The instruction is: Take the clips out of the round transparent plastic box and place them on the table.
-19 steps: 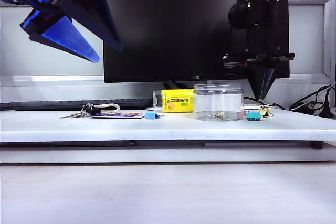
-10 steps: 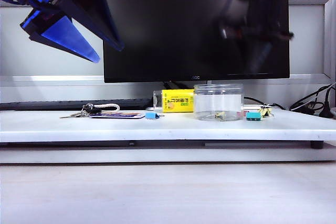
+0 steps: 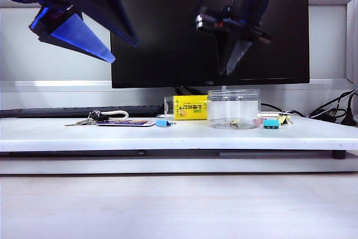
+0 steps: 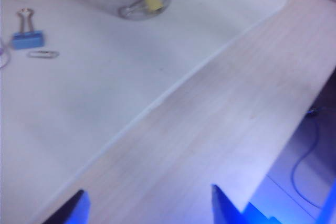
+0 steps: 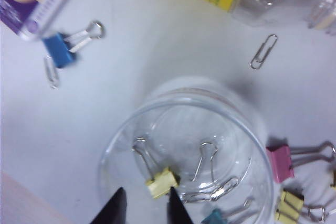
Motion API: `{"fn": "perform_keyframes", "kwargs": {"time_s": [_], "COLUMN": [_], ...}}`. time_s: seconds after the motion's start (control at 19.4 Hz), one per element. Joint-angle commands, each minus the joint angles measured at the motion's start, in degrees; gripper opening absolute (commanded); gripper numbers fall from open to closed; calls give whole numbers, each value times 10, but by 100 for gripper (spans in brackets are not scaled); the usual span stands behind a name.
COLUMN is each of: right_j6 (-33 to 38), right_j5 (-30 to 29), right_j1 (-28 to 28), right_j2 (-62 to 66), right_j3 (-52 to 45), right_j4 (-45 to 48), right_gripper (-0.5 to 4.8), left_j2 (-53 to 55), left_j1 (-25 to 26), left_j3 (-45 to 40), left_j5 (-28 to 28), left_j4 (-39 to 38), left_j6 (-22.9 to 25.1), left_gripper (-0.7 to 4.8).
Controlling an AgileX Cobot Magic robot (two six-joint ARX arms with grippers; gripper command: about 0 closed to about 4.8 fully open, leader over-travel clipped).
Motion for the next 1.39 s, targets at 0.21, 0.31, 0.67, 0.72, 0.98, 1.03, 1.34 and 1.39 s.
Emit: {"fn": "perform_keyframes", "kwargs": {"time_s": [0.21,0.31,0.67,0.72,0.98,1.03,1.34,1.39], "right_j6": [-96,-113,-166,-166,-166,-166,-174,-175], "right_j5": [-22,-39,-42,-24,-14,-14,-52,-66], "right_j1": [0,0,-1,-1,-2,-2,-2,-2], "right_j2": [3,3,3,3,-23,-34,-109,-124], "right_j3": [-43,-43,-43,-43,-45,-48,-145,-145], "right_j4": [1,1,1,1,1,1,8,17], "right_gripper": [108,108,110,121,122,122,122,122], "left_j2": [-1,-1,-1,-1,-1,-1,-1,-1], "left_j1": [-1,-1,-1,-1,-1,-1,-1,-1], "left_j3": [3,3,2,2,2,2,2,2], "left_j5": [61,66,112,112,112,112,113,124], "left_j4": [-13,-14,-25,-25,-23,-23,-23,-23], "left_j6": [2,3,15,15,16,16,15,15], "left_gripper": [310,310,310,310,310,310,310,310]}}
